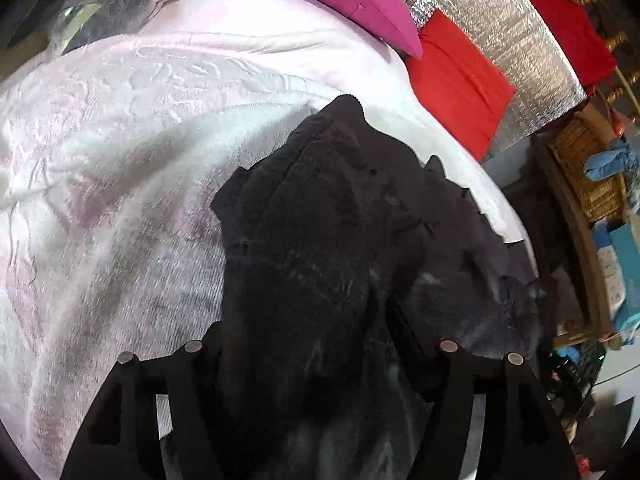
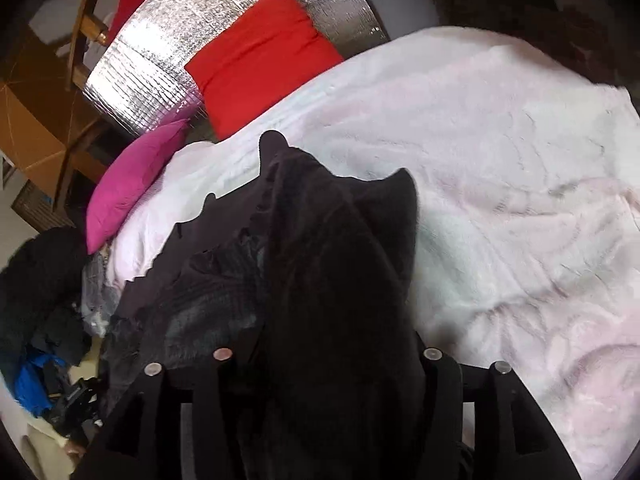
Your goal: Fold large clothes
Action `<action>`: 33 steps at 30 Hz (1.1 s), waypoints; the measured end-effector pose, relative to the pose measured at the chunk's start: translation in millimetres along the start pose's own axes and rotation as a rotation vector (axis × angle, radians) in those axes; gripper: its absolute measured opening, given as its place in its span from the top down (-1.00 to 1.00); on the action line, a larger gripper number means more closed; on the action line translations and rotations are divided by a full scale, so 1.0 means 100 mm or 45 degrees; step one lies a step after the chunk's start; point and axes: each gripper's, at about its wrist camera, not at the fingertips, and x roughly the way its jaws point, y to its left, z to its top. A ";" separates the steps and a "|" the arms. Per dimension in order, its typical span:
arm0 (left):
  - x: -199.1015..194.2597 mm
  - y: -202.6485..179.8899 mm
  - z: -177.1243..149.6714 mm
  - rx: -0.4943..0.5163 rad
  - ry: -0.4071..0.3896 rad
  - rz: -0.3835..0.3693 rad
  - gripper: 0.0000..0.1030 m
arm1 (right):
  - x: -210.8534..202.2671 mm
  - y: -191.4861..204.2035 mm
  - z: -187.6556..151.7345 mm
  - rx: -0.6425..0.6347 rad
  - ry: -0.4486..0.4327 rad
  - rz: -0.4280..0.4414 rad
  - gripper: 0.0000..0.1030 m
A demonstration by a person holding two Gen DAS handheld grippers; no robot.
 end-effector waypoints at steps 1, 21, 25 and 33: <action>-0.04 0.03 -0.01 -0.020 0.012 -0.020 -0.35 | -0.09 -0.07 -0.01 0.022 -0.007 0.022 -0.21; 0.09 0.02 -0.04 0.069 -0.049 0.063 -0.15 | -0.02 -0.23 -0.20 0.092 0.015 -0.033 0.29; 0.08 0.08 -0.03 0.011 -0.016 0.042 -0.28 | -0.10 -0.29 -0.21 0.171 0.017 -0.035 -0.05; -0.17 0.21 -0.15 -0.015 -0.039 -0.043 -0.29 | -0.44 -0.20 -0.09 0.100 -0.157 -0.067 -0.30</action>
